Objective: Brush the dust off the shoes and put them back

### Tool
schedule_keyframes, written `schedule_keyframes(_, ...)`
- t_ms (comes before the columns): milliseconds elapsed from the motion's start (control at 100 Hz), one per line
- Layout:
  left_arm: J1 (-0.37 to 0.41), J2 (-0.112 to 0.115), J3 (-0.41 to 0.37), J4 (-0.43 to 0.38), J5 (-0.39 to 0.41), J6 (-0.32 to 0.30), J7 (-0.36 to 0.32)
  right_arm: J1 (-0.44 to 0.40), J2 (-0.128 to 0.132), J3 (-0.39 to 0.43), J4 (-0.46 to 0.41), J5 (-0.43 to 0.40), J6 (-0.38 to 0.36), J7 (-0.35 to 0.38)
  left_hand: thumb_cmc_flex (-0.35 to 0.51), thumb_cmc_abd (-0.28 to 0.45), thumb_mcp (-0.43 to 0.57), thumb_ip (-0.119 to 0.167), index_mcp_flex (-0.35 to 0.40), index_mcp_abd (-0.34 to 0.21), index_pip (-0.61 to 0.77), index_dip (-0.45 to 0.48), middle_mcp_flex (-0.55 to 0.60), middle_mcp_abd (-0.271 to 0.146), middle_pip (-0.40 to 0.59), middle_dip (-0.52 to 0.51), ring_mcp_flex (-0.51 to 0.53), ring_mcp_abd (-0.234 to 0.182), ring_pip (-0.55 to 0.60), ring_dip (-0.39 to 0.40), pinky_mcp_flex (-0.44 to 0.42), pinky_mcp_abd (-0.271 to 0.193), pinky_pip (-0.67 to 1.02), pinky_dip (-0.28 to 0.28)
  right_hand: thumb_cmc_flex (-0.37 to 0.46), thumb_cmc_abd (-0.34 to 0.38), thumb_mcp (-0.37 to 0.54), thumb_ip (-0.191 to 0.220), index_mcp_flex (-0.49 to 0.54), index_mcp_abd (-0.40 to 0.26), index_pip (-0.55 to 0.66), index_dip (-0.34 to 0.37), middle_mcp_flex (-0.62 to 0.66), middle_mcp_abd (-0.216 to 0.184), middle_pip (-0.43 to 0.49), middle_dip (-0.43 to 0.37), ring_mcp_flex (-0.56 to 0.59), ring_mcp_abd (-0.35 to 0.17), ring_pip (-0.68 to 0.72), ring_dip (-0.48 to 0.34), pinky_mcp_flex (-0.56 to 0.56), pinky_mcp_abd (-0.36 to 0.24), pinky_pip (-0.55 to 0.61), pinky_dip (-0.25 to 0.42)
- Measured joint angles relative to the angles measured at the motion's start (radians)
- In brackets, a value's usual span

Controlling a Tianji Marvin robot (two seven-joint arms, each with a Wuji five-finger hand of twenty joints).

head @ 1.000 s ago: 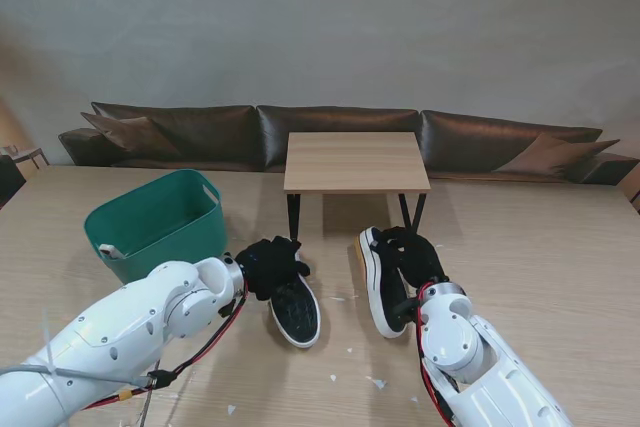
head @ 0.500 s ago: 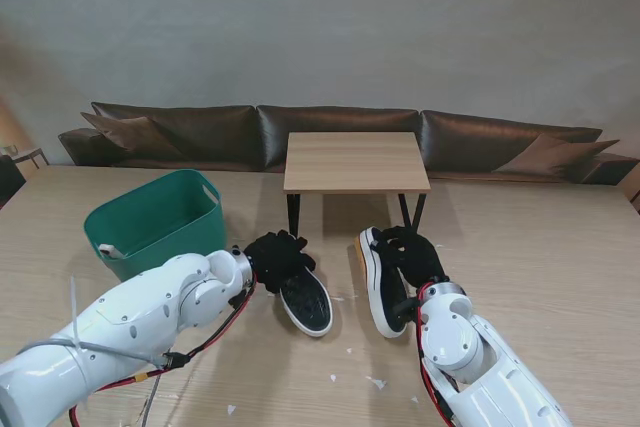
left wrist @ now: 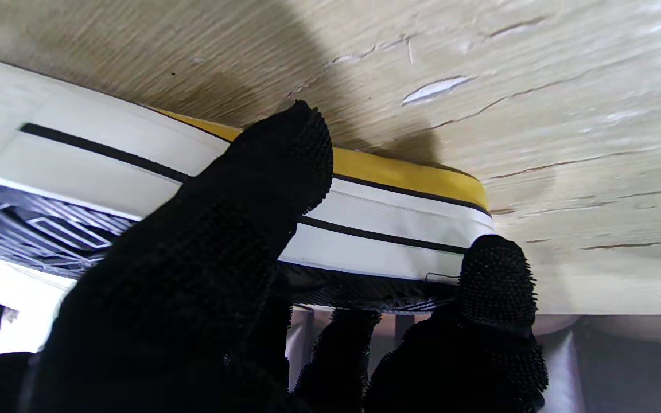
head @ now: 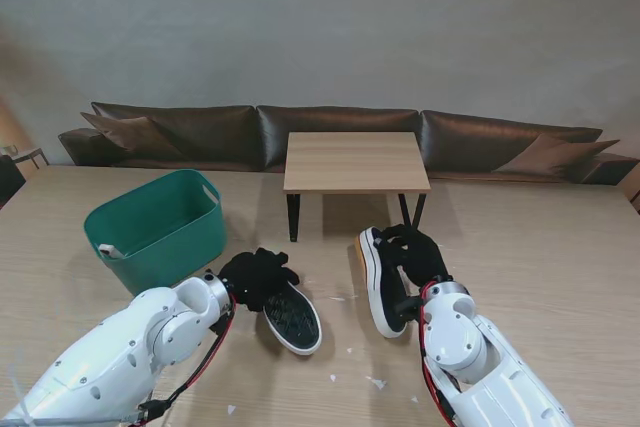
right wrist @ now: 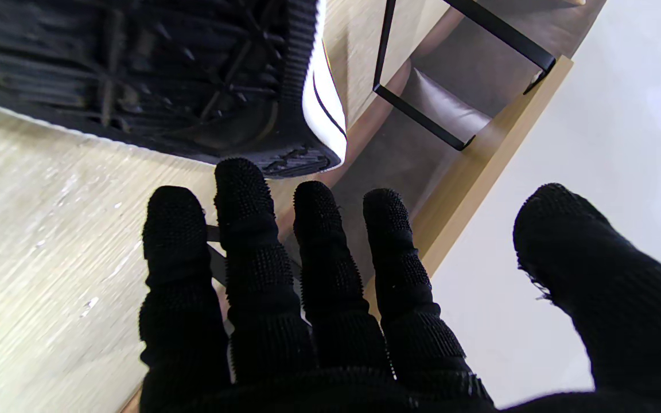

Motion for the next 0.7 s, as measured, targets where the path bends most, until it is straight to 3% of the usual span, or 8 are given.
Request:
schedule_keyframes(160, 0.048, 0.0, -0.041, -0.03, 0.0, 0.019, 0.015, -0.011, 0.003, 0.006, -0.018, -0.001, 0.001, 0.001, 0.0, 0.0, 0.0, 0.0, 0.004, -0.003, 0.0, 0.0, 0.014, -0.004, 0.0, 0.0, 0.003, -0.003, 0.003, 0.025, 0.002, 0.0, -0.001, -0.009, 0.0, 0.0, 0.0, 0.0, 0.0, 0.0, 0.0, 0.0, 0.0, 0.001, 0.0, 0.0, 0.0, 0.0, 0.0, 0.0, 0.0, 0.0, 0.0, 0.0)
schedule_keyframes(340, 0.086, -0.001, -0.082, -0.057, -0.014, 0.033, 0.026, -0.015, 0.003, 0.012, -0.028, -0.006, 0.002, -0.012, -0.004, 0.0, 0.0, -0.001, 0.022, -0.005, 0.01, 0.0, 0.078, -0.004, 0.0, 0.0, 0.005, -0.003, 0.146, 0.064, 0.002, 0.0, -0.001, -0.01, 0.0, 0.0, 0.0, 0.0, 0.0, 0.0, 0.0, 0.0, 0.0, 0.001, 0.0, 0.0, 0.0, 0.0, -0.001, 0.0, 0.0, 0.001, 0.0, 0.0)
schedule_keyframes(440, 0.108, -0.003, -0.109, -0.076, -0.025, 0.039, 0.028, -0.019, 0.002, 0.015, -0.032, -0.015, 0.002, -0.025, -0.006, -0.001, 0.0, -0.002, 0.024, -0.006, 0.043, 0.007, 0.131, -0.004, 0.001, 0.001, 0.005, -0.003, 0.306, 0.064, 0.002, 0.0, -0.001, -0.011, 0.0, 0.0, 0.0, 0.0, 0.0, 0.0, 0.0, 0.0, -0.026, 0.001, 0.004, 0.0, 0.0, 0.0, -0.012, 0.0, 0.0, 0.001, 0.0, 0.0)
schedule_keyframes(460, 0.113, -0.003, -0.116, -0.08, -0.028, 0.041, 0.028, -0.02, 0.002, 0.016, -0.033, -0.018, 0.002, -0.028, -0.008, -0.007, -0.001, -0.022, 0.028, -0.006, 0.047, 0.007, 0.147, -0.004, 0.001, 0.001, 0.005, -0.003, 0.348, 0.064, 0.002, 0.0, -0.001, -0.011, 0.0, 0.0, 0.0, 0.0, 0.0, 0.0, 0.0, 0.0, -0.039, 0.001, 0.011, 0.0, 0.0, 0.0, -0.012, 0.0, 0.0, 0.001, 0.0, 0.0)
schedule_keyframes(640, 0.156, -0.005, -0.172, -0.138, -0.056, 0.045, -0.013, -0.038, 0.002, 0.031, -0.06, -0.047, -0.006, -0.048, -0.048, -0.043, -0.003, -0.022, 0.03, -0.007, 0.137, 0.009, 0.265, -0.004, 0.002, 0.002, 0.005, -0.003, 0.667, 0.062, 0.002, 0.001, -0.001, -0.012, 0.0, 0.0, 0.0, 0.0, -0.033, -0.003, -0.001, -0.001, -0.126, 0.001, -0.003, 0.0, -0.056, -0.001, -0.033, 0.0, 0.0, 0.001, 0.0, 0.0)
schedule_keyframes(700, 0.168, -0.004, -0.189, -0.161, -0.072, 0.045, -0.039, -0.051, 0.003, 0.041, -0.079, -0.053, -0.02, -0.047, -0.061, -0.044, -0.017, -0.062, 0.03, 0.006, 0.16, 0.017, 0.328, 0.016, 0.002, 0.008, 0.005, -0.003, 0.855, 0.061, 0.002, 0.002, -0.001, -0.013, 0.0, 0.0, 0.0, 0.0, -0.048, -0.011, 0.0, -0.001, -0.15, 0.001, 0.003, 0.0, -0.071, -0.002, -0.033, 0.0, 0.0, 0.001, 0.0, 0.0)
